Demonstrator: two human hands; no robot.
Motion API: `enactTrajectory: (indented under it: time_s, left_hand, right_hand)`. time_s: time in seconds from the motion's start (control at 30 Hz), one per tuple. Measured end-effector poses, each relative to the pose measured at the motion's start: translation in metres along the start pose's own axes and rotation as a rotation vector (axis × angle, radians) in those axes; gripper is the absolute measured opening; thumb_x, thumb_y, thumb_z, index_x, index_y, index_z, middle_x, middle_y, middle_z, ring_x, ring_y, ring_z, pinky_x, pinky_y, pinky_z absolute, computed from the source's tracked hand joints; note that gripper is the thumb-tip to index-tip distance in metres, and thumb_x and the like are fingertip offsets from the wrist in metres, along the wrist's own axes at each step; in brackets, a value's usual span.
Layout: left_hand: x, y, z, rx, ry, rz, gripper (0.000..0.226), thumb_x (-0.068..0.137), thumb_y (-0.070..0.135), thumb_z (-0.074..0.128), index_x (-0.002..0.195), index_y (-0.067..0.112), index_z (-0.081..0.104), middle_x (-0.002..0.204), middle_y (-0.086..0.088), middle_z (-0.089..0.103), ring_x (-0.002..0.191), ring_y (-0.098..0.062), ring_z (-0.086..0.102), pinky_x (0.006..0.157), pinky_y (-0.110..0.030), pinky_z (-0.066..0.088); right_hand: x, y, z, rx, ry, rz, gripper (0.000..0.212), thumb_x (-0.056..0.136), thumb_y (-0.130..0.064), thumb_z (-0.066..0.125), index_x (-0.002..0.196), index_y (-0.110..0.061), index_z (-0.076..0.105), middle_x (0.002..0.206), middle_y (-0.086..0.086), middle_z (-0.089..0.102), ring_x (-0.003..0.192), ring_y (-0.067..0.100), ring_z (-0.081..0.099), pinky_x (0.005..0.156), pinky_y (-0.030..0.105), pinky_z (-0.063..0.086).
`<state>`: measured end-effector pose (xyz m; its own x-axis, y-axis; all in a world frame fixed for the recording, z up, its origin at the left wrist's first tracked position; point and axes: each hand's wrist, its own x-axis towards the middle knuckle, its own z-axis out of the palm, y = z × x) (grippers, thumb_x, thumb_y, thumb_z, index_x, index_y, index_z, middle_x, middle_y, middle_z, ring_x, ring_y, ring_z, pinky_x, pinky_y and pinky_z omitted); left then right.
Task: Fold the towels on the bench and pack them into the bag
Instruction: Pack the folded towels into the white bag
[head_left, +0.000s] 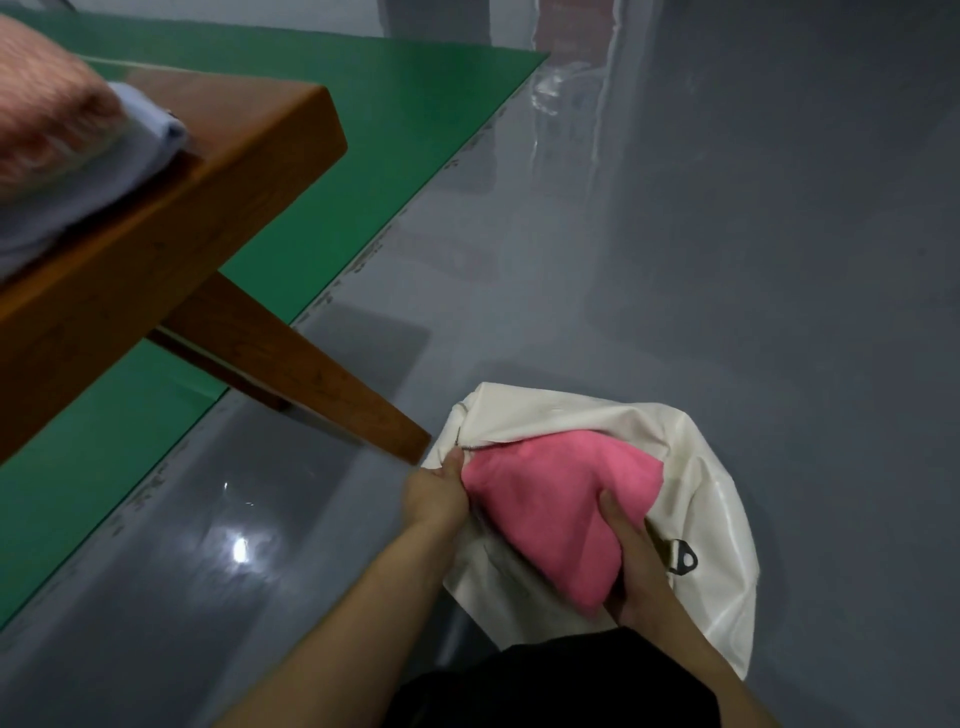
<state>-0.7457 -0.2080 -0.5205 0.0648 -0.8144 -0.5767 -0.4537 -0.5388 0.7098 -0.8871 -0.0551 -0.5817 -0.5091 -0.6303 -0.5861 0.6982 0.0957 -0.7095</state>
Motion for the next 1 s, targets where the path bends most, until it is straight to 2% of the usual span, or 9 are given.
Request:
enactTrajectory:
  time_s: [0.1,0.17,0.23,0.37,0.53,0.67,0.8,0.9,1.0]
  left_hand:
    - [0.000,0.006,-0.007,-0.047,-0.117,0.052,0.049,0.103,0.042,0.053,0.068,0.008,0.055,0.063,-0.002,0.059,0.061,-0.015,0.055,0.059,-0.027,0.040]
    - [0.000,0.007,-0.014,0.023,-0.195,0.136,0.055,0.102,0.043,0.054,0.058,0.015,0.037,0.050,0.001,0.039,0.045,-0.012,0.038,0.052,-0.025,0.031]
    - [0.002,0.008,-0.023,0.131,-0.267,0.207,0.054,0.101,0.049,0.055,0.061,0.016,0.037,0.054,-0.003,0.036,0.049,-0.015,0.036,0.055,-0.028,0.032]
    - [0.005,0.016,-0.042,0.154,-0.417,0.248,0.049,0.097,0.047,0.062,0.069,0.008,0.053,0.066,-0.010,0.048,0.065,-0.022,0.044,0.064,-0.034,0.038]
    - [0.006,0.032,-0.060,0.143,-0.463,0.262,0.066,0.092,0.054,0.064,0.093,-0.011,0.068,0.094,-0.024,0.073,0.081,-0.029,0.065,0.078,-0.043,0.055]
    - [-0.003,0.042,-0.061,0.195,-0.580,0.313,0.056,0.095,0.048,0.063,0.098,-0.007,0.073,0.097,-0.023,0.074,0.082,-0.024,0.068,0.075,-0.030,0.056]
    - [-0.012,0.051,-0.058,0.196,-0.613,0.328,0.042,0.098,0.043,0.061,0.084,0.006,0.076,0.089,-0.011,0.077,0.081,-0.019,0.071,0.073,-0.027,0.058]
    - [-0.013,0.051,-0.055,0.133,-0.580,0.314,0.041,0.098,0.042,0.061,0.083,0.006,0.076,0.084,-0.011,0.075,0.077,-0.019,0.069,0.071,-0.025,0.057]
    - [-0.010,0.046,-0.058,0.152,-0.526,0.342,0.056,0.096,0.048,0.062,0.093,-0.007,0.070,0.095,-0.026,0.071,0.081,-0.028,0.066,0.077,-0.033,0.054]
  right_hand:
    - [0.007,-0.010,-0.002,-0.080,0.004,-0.121,0.084,0.068,-0.060,0.086,0.138,-0.026,0.054,0.130,0.000,0.068,0.114,0.017,0.067,0.098,0.043,0.053]
    - [0.013,-0.015,-0.003,-0.108,0.022,-0.203,0.070,0.078,-0.047,0.082,0.139,-0.032,0.051,0.131,-0.002,0.067,0.114,0.016,0.067,0.101,0.047,0.052]
    - [0.019,-0.018,-0.002,-0.167,0.039,-0.272,0.062,0.084,-0.041,0.078,0.139,-0.037,0.050,0.130,-0.008,0.066,0.116,0.015,0.066,0.102,0.048,0.052]
    - [0.024,-0.020,0.002,-0.345,0.114,-0.366,0.069,0.072,-0.060,0.082,0.132,-0.046,0.050,0.127,-0.015,0.064,0.117,0.012,0.062,0.103,0.048,0.051]
    - [0.020,-0.019,0.010,-0.462,0.140,-0.454,0.060,0.076,-0.047,0.082,0.126,-0.040,0.049,0.120,-0.018,0.062,0.109,-0.003,0.059,0.100,0.035,0.051]
    - [0.016,-0.015,0.020,-0.418,0.196,-0.480,0.063,0.070,-0.062,0.081,0.121,-0.047,0.049,0.120,-0.020,0.061,0.105,-0.008,0.059,0.092,0.025,0.050]
    - [0.013,-0.012,0.046,-0.124,0.150,-0.305,0.078,0.071,-0.054,0.083,0.138,-0.029,0.050,0.128,-0.007,0.066,0.118,0.017,0.063,0.100,0.042,0.053]
    - [-0.002,-0.013,0.055,-0.050,0.054,0.106,0.086,0.062,-0.070,0.083,0.133,-0.031,0.053,0.126,0.004,0.066,0.113,0.028,0.065,0.091,0.050,0.056]
    - [-0.021,-0.010,0.065,0.000,-0.077,0.382,0.050,0.078,-0.052,0.079,0.115,-0.021,0.064,0.116,0.015,0.071,0.101,0.031,0.070,0.083,0.046,0.057]
